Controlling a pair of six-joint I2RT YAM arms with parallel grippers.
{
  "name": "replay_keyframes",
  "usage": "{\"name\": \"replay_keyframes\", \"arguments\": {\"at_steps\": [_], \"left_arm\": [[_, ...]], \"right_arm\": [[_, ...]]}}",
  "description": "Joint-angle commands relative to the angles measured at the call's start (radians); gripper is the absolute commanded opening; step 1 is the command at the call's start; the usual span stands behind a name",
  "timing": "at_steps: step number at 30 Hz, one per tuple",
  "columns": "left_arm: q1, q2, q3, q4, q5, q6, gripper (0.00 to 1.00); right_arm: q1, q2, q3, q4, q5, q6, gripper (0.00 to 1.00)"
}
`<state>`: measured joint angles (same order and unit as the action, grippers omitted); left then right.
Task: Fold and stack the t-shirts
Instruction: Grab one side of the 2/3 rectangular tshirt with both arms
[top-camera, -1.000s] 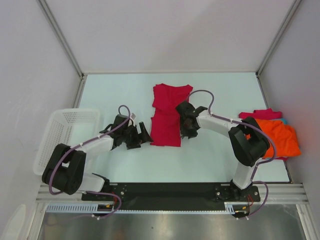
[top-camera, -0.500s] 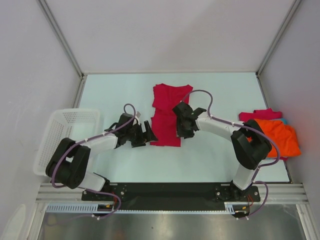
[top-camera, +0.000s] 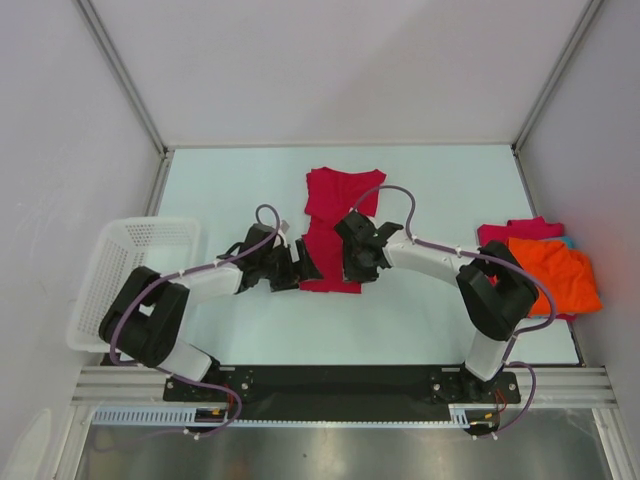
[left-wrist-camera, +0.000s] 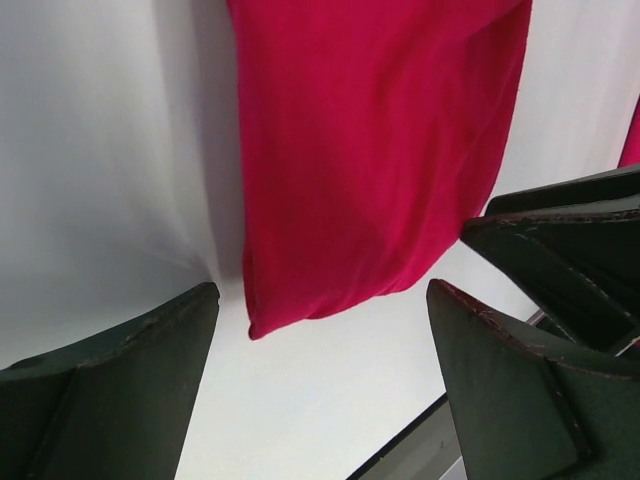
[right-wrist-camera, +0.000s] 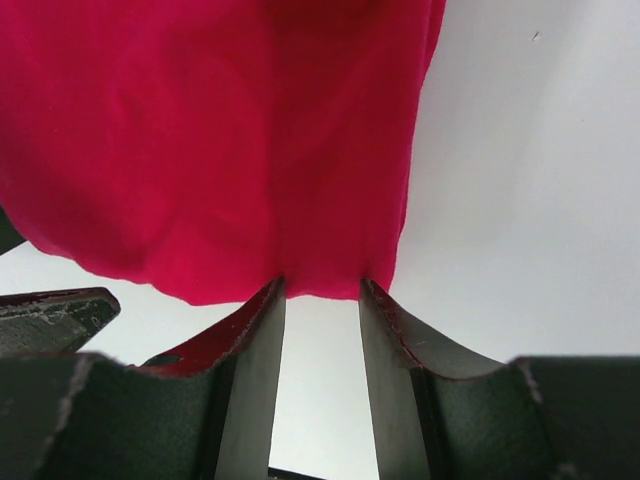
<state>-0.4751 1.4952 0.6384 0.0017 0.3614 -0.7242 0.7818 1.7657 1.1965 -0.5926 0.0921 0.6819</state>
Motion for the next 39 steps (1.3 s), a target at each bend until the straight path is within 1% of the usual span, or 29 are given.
{"name": "replay_keyframes", "arguments": {"at_steps": [1,9,20,25,27,28,30,31,32,34,36,37,39], "left_arm": [[-0.023,0.043,-0.002,-0.02,-0.032,-0.001,0.93],[-0.026,0.057,-0.003,-0.012,-0.029,-0.003,0.92],[-0.025,0.073,0.001,-0.009,-0.027,-0.001,0.92],[-0.026,0.077,0.0,-0.009,-0.024,-0.001,0.88],[-0.026,0.076,0.0,-0.011,-0.022,0.002,0.86],[-0.025,0.076,0.0,-0.009,-0.018,0.003,0.84],[-0.026,0.076,-0.002,-0.009,-0.013,0.005,0.74],[-0.025,0.076,-0.003,-0.009,-0.009,0.006,0.69],[-0.026,0.076,-0.003,-0.006,-0.004,0.006,0.53],[-0.026,0.076,-0.006,-0.005,0.001,0.005,0.31],[-0.026,0.08,-0.013,0.027,0.019,0.002,0.21],[-0.026,0.082,-0.016,0.035,0.03,0.0,0.08],[-0.026,0.086,-0.022,0.05,0.048,-0.006,0.01]], "right_arm": [[0.005,0.014,-0.011,0.03,0.009,0.024,0.41],[-0.001,0.017,-0.049,0.028,0.04,0.021,0.41],[-0.012,0.046,-0.074,0.054,0.046,0.008,0.43],[-0.022,0.078,-0.112,0.108,0.025,0.013,0.43],[-0.026,0.083,-0.132,0.132,0.015,0.015,0.36],[-0.026,0.086,-0.138,0.149,0.009,0.015,0.25],[-0.026,0.081,-0.153,0.16,0.005,0.019,0.12],[-0.026,0.075,-0.156,0.159,0.008,0.021,0.0],[-0.026,0.069,-0.159,0.159,0.011,0.021,0.0],[-0.023,0.049,-0.163,0.152,0.018,0.019,0.0],[-0.024,0.032,-0.166,0.139,0.026,0.016,0.0],[-0.023,0.012,-0.166,0.132,0.031,0.015,0.0],[-0.019,-0.008,-0.17,0.114,0.041,0.013,0.0]]}}
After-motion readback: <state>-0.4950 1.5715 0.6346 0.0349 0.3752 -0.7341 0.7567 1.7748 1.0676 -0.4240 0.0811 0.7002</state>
